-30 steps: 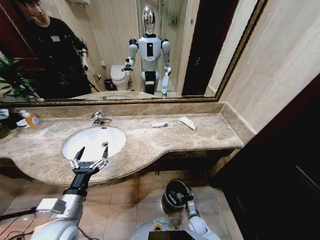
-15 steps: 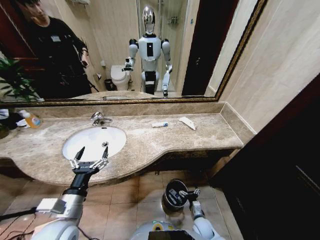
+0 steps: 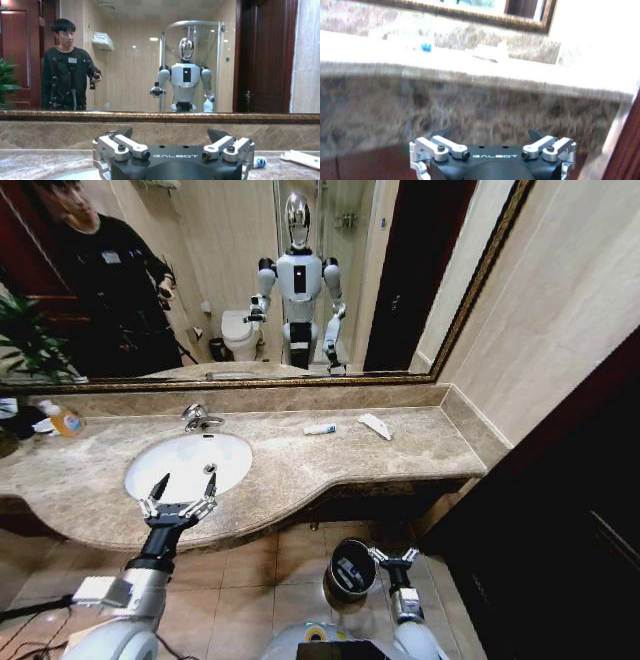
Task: Pick up the trash from the sink and place it in the trash bin.
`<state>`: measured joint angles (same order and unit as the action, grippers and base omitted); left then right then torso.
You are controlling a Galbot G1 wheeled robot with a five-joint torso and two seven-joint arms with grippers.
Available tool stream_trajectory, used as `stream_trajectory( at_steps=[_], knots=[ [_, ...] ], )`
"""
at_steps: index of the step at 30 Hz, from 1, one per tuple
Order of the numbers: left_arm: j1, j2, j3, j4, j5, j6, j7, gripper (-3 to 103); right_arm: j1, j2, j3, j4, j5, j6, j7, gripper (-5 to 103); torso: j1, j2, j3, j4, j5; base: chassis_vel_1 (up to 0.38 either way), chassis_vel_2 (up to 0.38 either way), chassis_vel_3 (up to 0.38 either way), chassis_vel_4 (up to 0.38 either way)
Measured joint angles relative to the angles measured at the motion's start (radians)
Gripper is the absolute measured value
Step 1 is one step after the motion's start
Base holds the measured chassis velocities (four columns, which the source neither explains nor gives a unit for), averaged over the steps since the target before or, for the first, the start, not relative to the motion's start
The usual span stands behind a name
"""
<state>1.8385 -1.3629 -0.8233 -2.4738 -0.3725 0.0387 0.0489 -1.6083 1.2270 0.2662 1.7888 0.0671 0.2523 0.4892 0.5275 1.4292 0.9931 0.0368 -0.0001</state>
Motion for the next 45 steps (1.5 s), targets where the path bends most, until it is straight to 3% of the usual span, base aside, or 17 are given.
stream_trajectory(
  at_steps=[6, 8, 9, 12, 17, 20, 24, 32, 37, 45],
  knots=[
    [0.000, 0.000, 0.000, 0.000, 0.000, 0.000, 0.000, 100, 0.043, 0.017, 0.033, 0.081, -0.004, -0.068, -0.043, 100, 0.000, 0.000, 0.000, 0.0001, 0.0001, 0.000, 0.000, 0.000, 0.000],
    [0.000, 0.000, 0.000, 0.000, 0.000, 0.000, 0.000, 100, 0.083, 0.035, 0.062, 0.145, 0.004, -0.148, -0.112, 100, 0.000, 0.000, 0.000, 0.0000, 0.0001, 0.000, 0.000, 0.000, 0.000],
    [0.000, 0.000, 0.000, 0.000, 0.000, 0.000, 0.000, 100, 0.083, 0.035, 0.062, 0.145, 0.004, -0.148, -0.112, 100, 0.000, 0.000, 0.000, 0.0000, 0.0001, 0.000, 0.000, 0.000, 0.000],
    [0.000, 0.000, 0.000, 0.000, 0.000, 0.000, 0.000, 100, 0.157, 0.010, 0.071, 0.197, 0.053, -0.275, -0.226, 100, 0.000, 0.000, 0.000, 0.0000, 0.0001, 0.000, 0.000, 0.000, 0.000],
    [0.000, 0.000, 0.000, 0.000, 0.000, 0.000, 0.000, 100, 0.274, -0.030, 0.076, 0.175, 0.087, -0.353, -0.311, 100, 0.000, 0.000, 0.000, 0.0000, 0.0001, 0.000, 0.000, 0.000, 0.000],
    [0.000, 0.000, 0.000, 0.000, 0.000, 0.000, 0.000, 100, 0.451, -0.077, 0.054, 0.104, 0.200, -0.438, -0.328, 100, 0.000, 0.000, 0.000, 0.0002, 0.0002, 0.000, 0.000, 0.000, 0.000],
    [0.000, 0.000, 0.000, 0.000, 0.000, 0.000, 0.000, 100, 0.573, -0.123, 0.033, 0.022, 0.311, -0.489, -0.346, 100, 0.000, 0.000, 0.000, 0.0002, 0.0002, 0.000, 0.000, 0.000, 0.000],
    [0.000, 0.000, 0.000, 0.000, 0.000, 0.000, 0.000, 100, 0.760, -0.193, -0.003, -0.125, 0.521, -0.538, -0.390, 100, 0.000, 0.000, 0.000, -0.0001, 0.0003, 0.000, 0.000, 0.000, 0.000],
    [0.000, 0.000, 0.000, 0.000, 0.000, 0.000, 0.000, 100, 0.916, -0.205, -0.037, -0.281, 0.545, -0.552, -0.452, 100, 0.000, 0.000, 0.000, 0.0000, 0.0000, 0.000, 0.000, 0.000, 0.000],
    [0.000, 0.000, 0.000, 0.000, 0.000, 0.000, 0.000, 100, 1.104, -0.181, -0.109, -0.527, 0.541, -0.562, -0.481, 100, 0.000, 0.000, 0.000, 0.0001, 0.0002, 0.000, 0.000, 0.000, 0.000]
  ],
)
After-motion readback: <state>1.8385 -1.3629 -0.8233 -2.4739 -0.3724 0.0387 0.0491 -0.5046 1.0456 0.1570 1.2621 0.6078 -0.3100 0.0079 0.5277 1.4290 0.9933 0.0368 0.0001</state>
